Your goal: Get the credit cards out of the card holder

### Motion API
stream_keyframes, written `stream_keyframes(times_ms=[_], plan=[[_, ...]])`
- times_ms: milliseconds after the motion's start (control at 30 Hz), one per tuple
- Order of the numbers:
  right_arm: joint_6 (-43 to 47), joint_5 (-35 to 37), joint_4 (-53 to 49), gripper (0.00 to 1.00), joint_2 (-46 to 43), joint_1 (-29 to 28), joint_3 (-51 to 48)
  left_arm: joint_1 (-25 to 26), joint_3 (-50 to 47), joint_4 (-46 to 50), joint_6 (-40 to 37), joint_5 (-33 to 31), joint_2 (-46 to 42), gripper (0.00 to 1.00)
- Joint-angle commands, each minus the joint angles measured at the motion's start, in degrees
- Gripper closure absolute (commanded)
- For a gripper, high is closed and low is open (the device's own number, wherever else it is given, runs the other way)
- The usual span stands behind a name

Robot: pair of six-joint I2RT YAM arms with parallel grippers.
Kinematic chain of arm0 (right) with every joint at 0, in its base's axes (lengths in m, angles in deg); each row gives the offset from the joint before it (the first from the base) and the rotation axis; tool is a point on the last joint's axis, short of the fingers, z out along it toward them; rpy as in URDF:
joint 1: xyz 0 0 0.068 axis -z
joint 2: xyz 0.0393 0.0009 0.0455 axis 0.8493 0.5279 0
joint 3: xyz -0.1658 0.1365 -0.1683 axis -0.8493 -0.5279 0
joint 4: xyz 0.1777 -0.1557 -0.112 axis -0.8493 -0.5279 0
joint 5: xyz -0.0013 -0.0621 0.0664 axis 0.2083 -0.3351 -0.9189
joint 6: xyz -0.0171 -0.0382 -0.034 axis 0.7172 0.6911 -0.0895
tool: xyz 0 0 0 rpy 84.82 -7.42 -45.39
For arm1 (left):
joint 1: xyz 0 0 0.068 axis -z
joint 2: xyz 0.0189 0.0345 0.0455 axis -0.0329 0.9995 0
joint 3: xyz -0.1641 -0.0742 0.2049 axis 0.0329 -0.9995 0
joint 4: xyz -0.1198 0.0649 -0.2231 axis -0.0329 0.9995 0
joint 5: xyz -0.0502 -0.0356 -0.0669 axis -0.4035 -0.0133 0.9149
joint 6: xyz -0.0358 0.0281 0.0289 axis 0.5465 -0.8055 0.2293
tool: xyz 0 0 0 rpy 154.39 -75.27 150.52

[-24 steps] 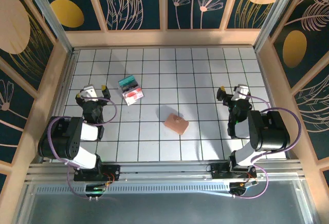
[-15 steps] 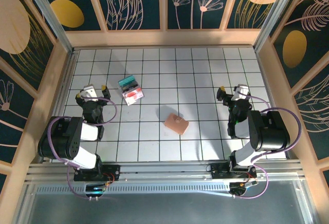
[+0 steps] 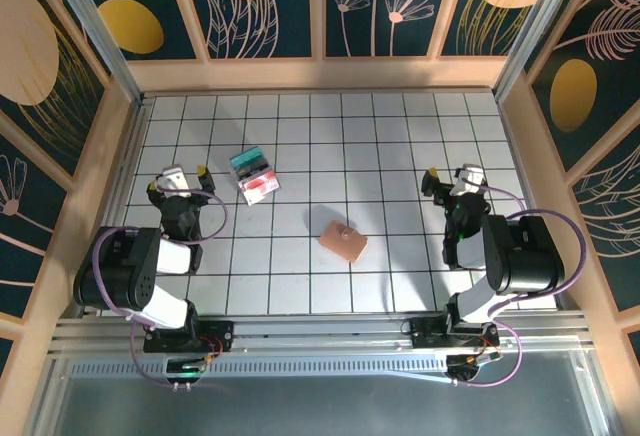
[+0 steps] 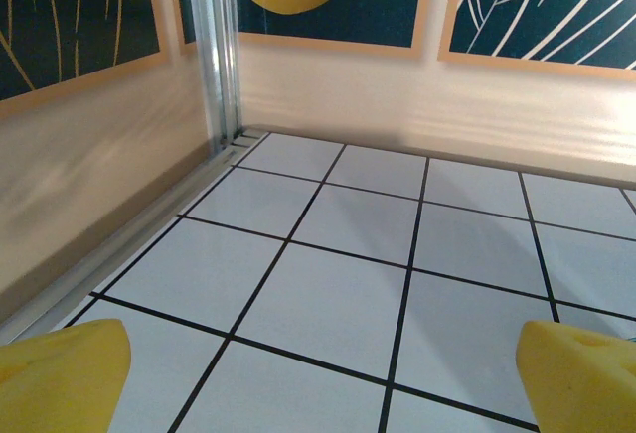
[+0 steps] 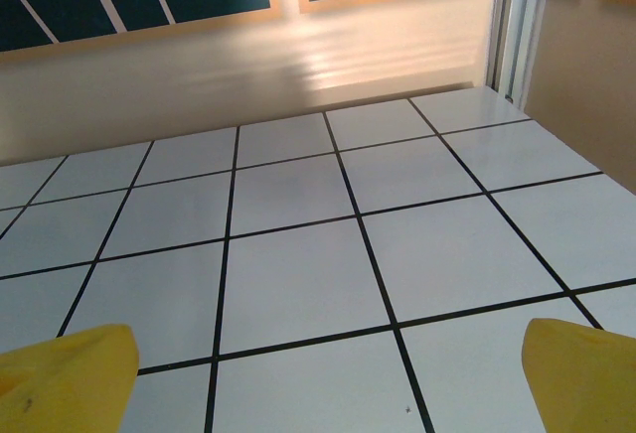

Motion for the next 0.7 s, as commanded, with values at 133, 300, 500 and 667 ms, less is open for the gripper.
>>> stream_keyframes(times_ms=[133,300,500,667], plan=[[-0.3,0.6,3.0,0.01,0.4,-0.3,-0.1,-0.3,0.0,-0.6,0.9,-0.7,-0.2,0.01],[-0.3,0.7,3.0,0.01,0.0,-0.3,-0.2,-0.3,-0.2,-1.0,1.0,-0.9,-0.4,0.01],[-0.3,1.3,-0.9,0.01,-4.8,-0.3,-0.2,-0.3,-0.8,0.2,0.9,-0.6,-3.0,0.01],[-0.5,1.9,-7.6,0.01,-10.3,-0.3,1.1,-0.3,0.9,9.0,2.5,-4.8,-9.9,0.01]])
